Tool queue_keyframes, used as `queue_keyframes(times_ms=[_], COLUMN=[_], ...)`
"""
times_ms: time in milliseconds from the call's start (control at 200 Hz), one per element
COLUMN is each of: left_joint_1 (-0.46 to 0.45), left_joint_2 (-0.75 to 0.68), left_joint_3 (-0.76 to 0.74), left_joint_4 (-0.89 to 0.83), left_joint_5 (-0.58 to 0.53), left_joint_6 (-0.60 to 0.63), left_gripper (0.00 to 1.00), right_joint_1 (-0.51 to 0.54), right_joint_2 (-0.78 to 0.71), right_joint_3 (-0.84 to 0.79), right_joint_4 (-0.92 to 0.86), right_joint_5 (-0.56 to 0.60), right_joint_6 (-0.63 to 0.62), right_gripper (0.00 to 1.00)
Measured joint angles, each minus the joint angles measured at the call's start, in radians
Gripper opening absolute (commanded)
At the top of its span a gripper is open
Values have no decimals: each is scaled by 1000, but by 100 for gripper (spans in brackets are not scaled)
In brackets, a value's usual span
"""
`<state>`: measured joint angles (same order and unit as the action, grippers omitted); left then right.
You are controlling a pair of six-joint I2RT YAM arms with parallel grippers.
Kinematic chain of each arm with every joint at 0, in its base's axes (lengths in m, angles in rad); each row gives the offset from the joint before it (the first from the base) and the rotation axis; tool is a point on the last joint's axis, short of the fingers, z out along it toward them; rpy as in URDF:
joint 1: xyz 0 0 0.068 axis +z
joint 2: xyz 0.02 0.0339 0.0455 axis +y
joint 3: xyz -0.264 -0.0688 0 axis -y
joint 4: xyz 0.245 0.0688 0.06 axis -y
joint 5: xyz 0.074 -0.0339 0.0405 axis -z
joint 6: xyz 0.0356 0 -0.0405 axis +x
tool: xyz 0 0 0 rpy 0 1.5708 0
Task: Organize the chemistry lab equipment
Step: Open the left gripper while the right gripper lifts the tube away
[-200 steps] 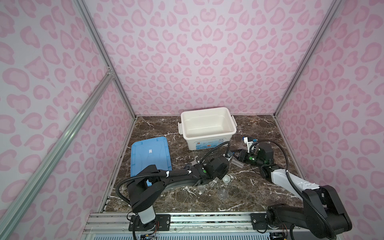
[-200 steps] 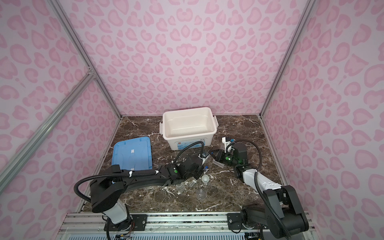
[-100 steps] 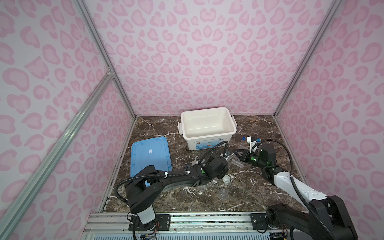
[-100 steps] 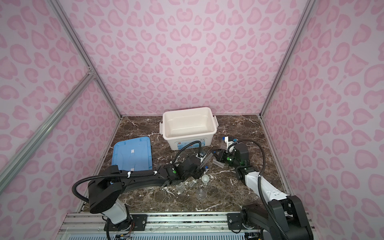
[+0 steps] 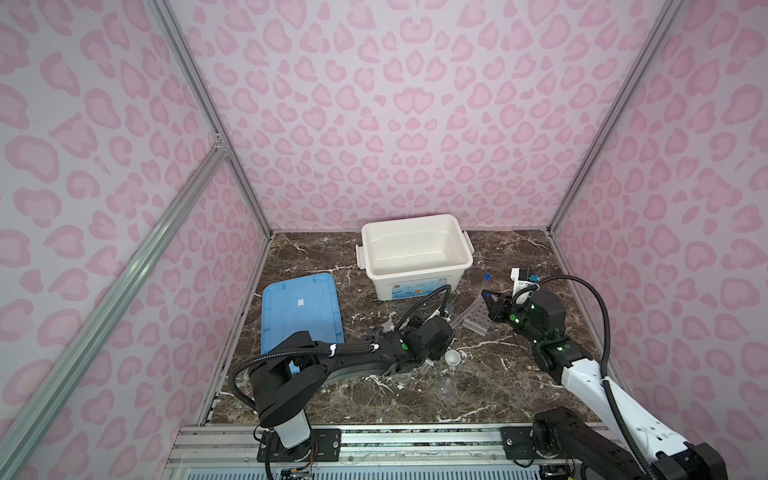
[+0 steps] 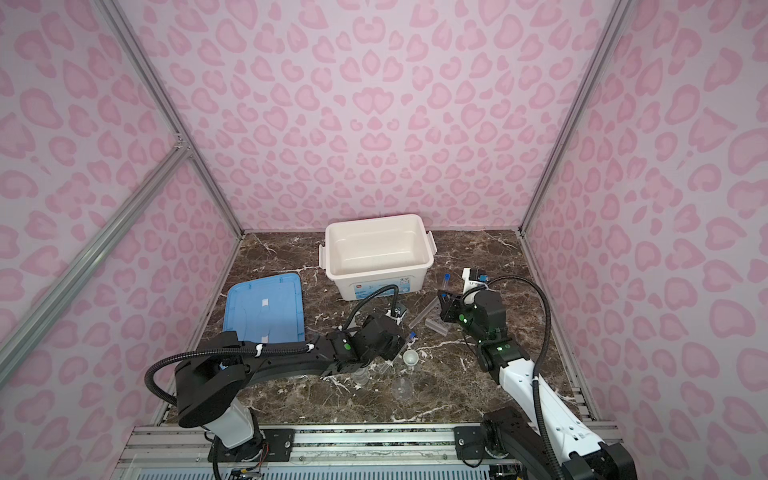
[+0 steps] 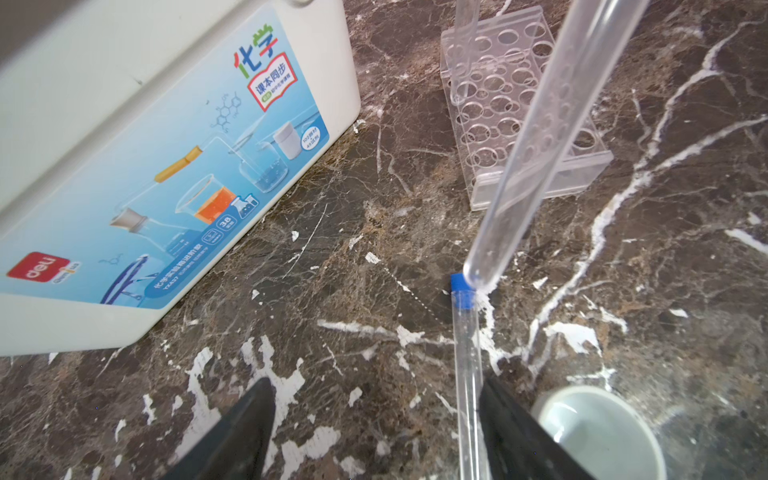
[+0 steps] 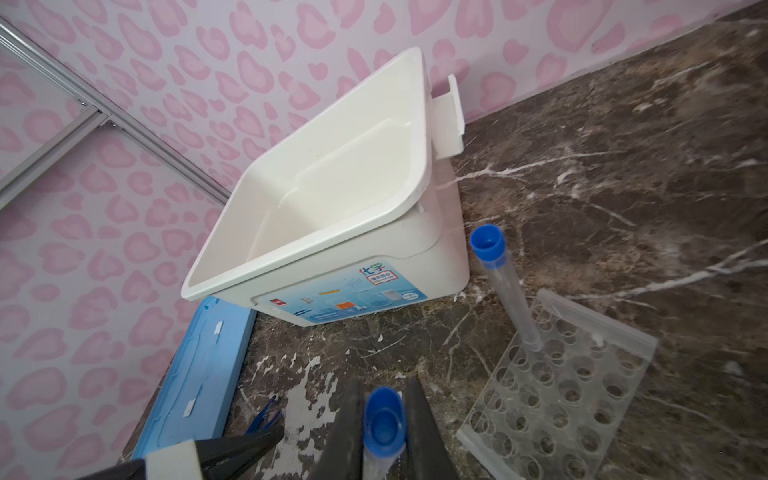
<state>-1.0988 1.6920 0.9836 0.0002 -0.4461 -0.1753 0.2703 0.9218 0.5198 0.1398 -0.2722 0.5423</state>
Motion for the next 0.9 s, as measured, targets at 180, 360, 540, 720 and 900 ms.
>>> queue_keyframes(times_ms=[180,360,540,720,900], left_joint_1=[0,-1,-1,-1,-1], left_joint_2=[0,0,2,5,5], left_joint_3=[0,-6,-9,-13,-23], left_joint_4=[-6,-13,-18,-34,-41], left_joint_5=[-11,-49,-76,-97,-103], left_joint_6=[-7,-29,-47,-62,-73], left_gripper=[82,99,98,98,98], right_joint_1=[41,90,140,188,201], right_joint_2=[-23,-15,11,40,77], right_joint_3=[28,57,68,81,92], right_joint_4=[-37,-61,-61,-55,-55], right_joint_5=[137,248,351,437,494], right_joint_6=[-73,-150,-213,-269,-302], right_gripper=[15,14,14,14,14])
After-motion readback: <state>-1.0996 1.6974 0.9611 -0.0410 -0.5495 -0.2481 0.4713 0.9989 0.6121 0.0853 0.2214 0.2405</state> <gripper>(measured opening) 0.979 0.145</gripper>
